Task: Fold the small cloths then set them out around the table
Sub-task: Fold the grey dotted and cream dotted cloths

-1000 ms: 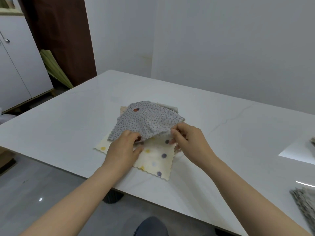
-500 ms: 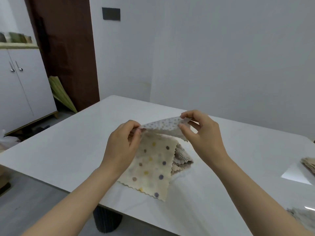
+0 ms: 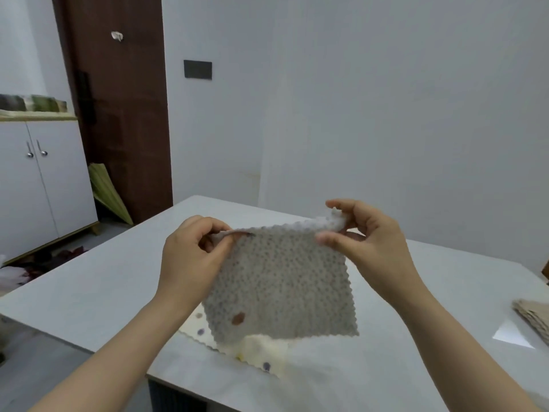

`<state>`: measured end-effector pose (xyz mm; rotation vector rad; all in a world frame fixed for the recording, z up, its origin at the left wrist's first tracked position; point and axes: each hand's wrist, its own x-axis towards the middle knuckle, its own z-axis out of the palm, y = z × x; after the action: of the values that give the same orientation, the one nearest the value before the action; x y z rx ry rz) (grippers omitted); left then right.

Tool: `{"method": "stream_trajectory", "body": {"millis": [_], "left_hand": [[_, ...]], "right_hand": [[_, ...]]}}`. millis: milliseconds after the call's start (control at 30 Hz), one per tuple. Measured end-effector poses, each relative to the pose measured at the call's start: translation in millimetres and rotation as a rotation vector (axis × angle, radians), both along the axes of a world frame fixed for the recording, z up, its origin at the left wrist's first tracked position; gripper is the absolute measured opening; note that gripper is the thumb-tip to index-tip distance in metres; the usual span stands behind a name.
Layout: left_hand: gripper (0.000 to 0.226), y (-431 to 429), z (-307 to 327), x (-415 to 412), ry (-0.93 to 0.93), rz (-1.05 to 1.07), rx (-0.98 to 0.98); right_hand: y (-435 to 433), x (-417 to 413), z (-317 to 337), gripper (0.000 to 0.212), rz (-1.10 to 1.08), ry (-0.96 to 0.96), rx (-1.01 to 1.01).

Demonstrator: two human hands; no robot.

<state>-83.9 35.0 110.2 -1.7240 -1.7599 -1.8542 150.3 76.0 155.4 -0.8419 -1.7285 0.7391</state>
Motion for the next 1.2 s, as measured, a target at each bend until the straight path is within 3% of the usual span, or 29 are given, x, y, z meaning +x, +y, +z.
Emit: {"method": "stream_trajectory", "body": {"millis": [133,400,600,700,767,900,1067,1133,1200], "left_hand": [[0.012,0,-6,3,0.020,0.013,-0.054],[0.024,2,-16,7,0.127,0.099,-0.191],[0.020,-4,-21,14,-0.167,-0.054,-0.380],[0.038,-10,-14,21,-0.567,-0.310,-0.484],[0.035,-13,-8,27,-0.761,-0.465,-0.524],[0.012,-20,4,41,-0.876,-0.621,-0.512],[0.018,-21,-6,44,-0.985,-0.609,-0.500],[0.024,-21,-9,45,-1.124,-0.641,-0.492],[0.033,-20,-14,44,-1.294,-0.715,-0.479]], "right_hand": [[-3,-2,-10,0.015,-0.121,-0.085,0.061],[-3,13,-20,0.014,-0.262,-0.051,0.052],[-7,24,-28,0.016,-0.230,0.112,-0.137],[-12,25,-28,0.009,-0.178,0.119,-0.251],[-17,24,-27,0.017,-0.107,0.110,-0.294],[-31,21,-24,0.030,0.068,0.065,-0.279],[-37,16,-31,0.023,0.132,0.013,-0.243],[-37,16,-34,0.021,0.186,-0.044,-0.295],[-37,16,-38,0.031,0.239,-0.114,-0.339]]}}
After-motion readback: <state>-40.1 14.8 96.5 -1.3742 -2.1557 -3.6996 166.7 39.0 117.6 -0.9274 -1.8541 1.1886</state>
